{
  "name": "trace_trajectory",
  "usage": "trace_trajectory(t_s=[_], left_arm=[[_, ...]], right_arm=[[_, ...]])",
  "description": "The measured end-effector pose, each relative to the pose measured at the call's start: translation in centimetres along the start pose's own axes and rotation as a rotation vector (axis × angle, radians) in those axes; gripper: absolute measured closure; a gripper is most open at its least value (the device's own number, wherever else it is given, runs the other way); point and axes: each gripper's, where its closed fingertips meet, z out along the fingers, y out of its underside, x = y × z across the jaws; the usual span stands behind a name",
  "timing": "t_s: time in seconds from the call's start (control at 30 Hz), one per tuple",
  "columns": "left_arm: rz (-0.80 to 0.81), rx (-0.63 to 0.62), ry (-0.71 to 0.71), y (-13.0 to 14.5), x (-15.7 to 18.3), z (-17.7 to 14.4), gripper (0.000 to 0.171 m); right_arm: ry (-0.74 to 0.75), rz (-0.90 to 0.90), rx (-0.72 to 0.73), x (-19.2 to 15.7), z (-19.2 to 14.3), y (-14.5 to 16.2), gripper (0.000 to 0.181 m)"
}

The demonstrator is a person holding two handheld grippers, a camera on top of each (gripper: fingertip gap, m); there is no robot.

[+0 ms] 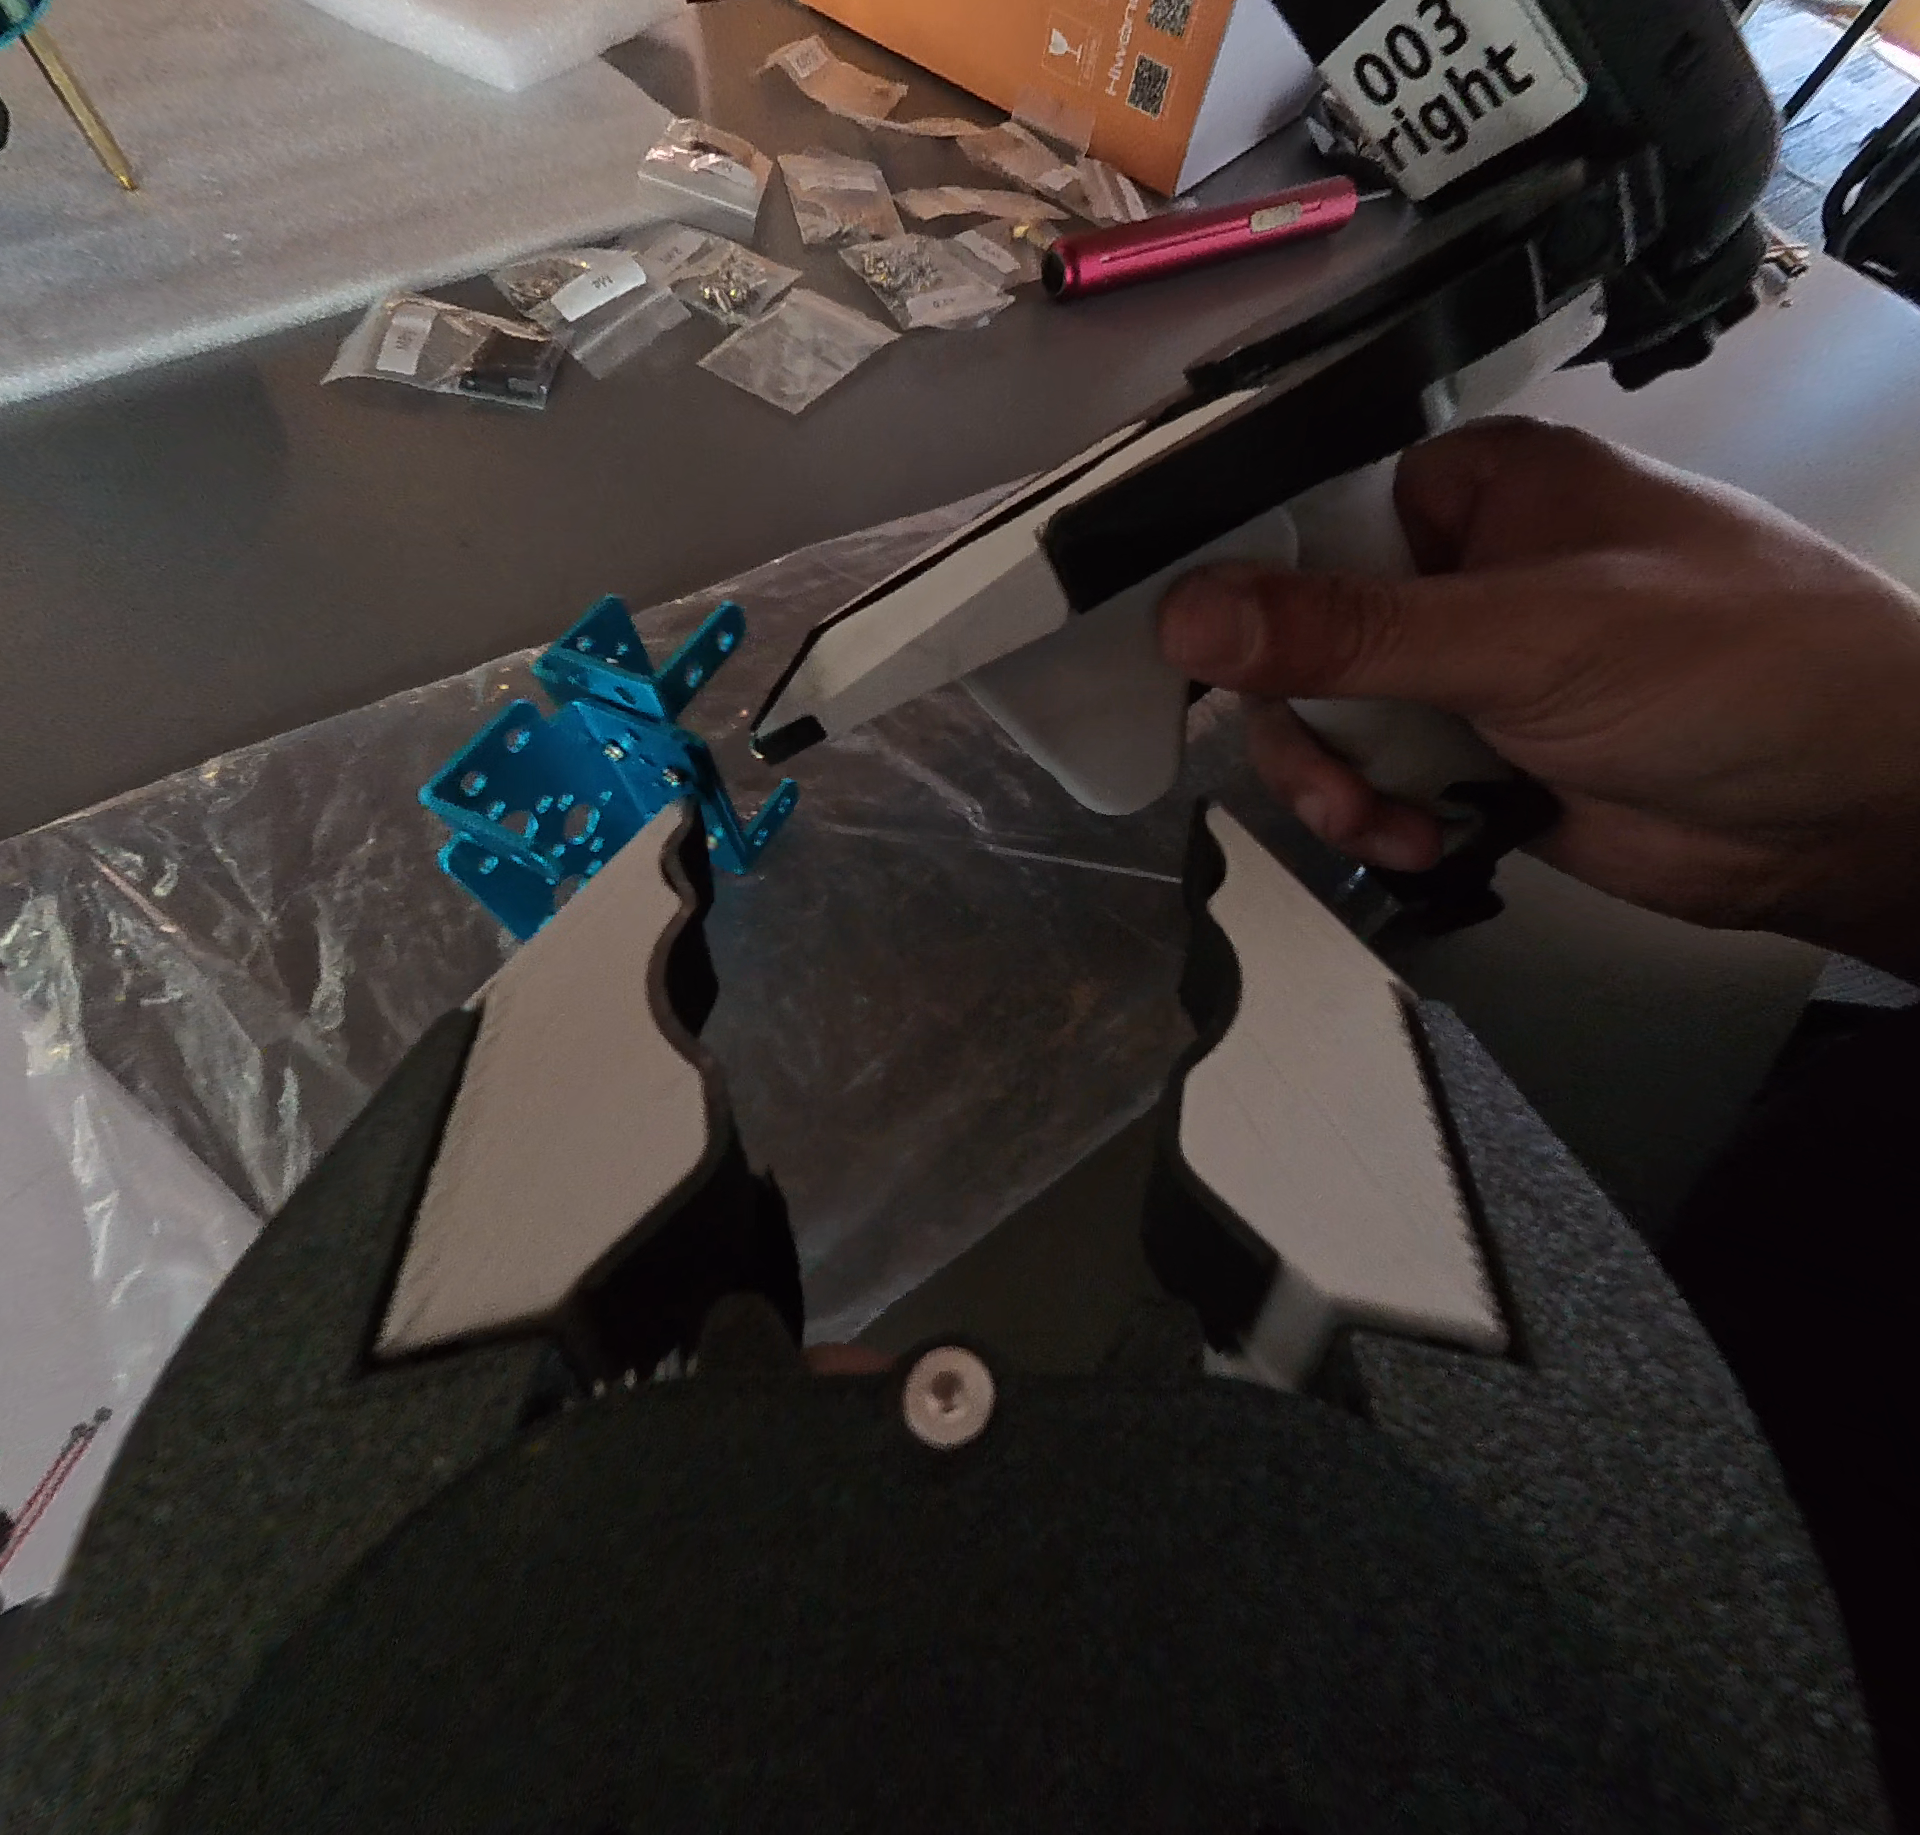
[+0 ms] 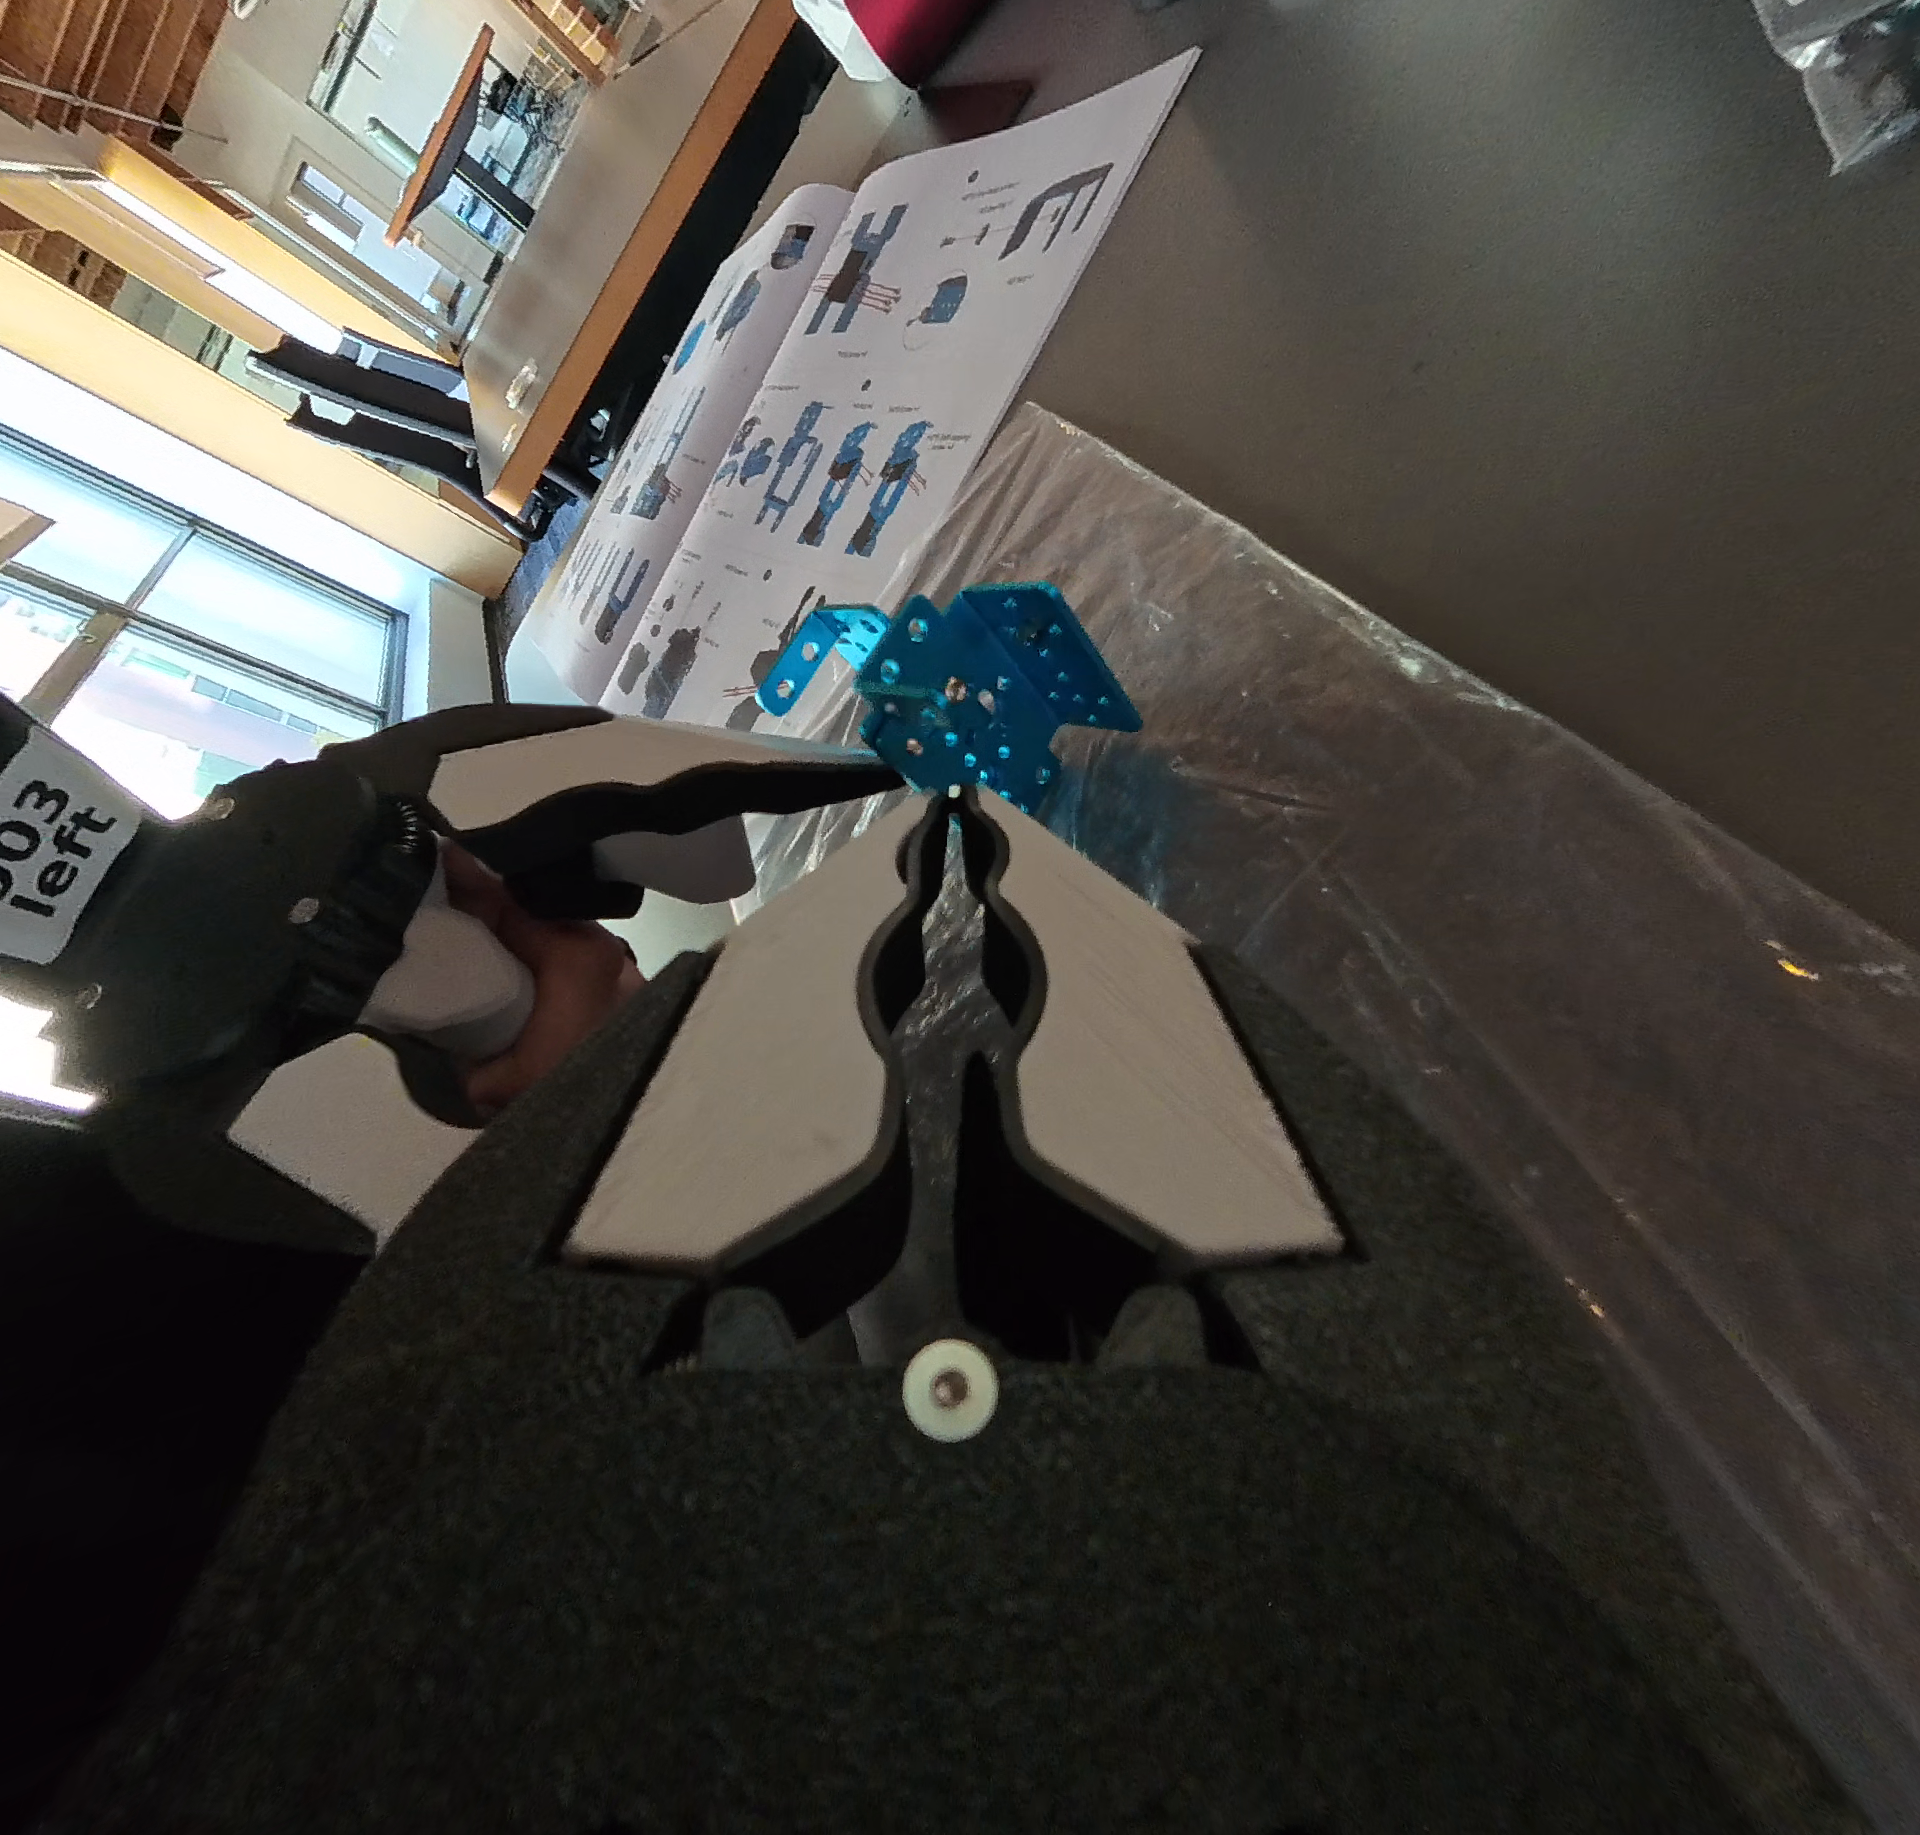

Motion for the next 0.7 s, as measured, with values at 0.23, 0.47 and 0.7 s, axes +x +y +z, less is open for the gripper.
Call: trace_trajectory(t_s=[0.23,0.47,0.7], left_arm=[[0.017,-0.013,-0.002,0.2,-0.1,-0.3,0.080],[0.039,-0.003,-0.048,-0.4,-1.8,-1.3,0.080],[-0.044,-0.042,0.017,-0.7,-5.6,-1.4,0.080]], right_arm=[[0.004,0.016,0.015,0.4,-0.7,-0.7,0.180],[0.031,-0.043,0.025,0.0,-1.6,-2.2,0.180],[0.072,-0.269,-0.025,0.1,-0.1,-4.6,0.180]])
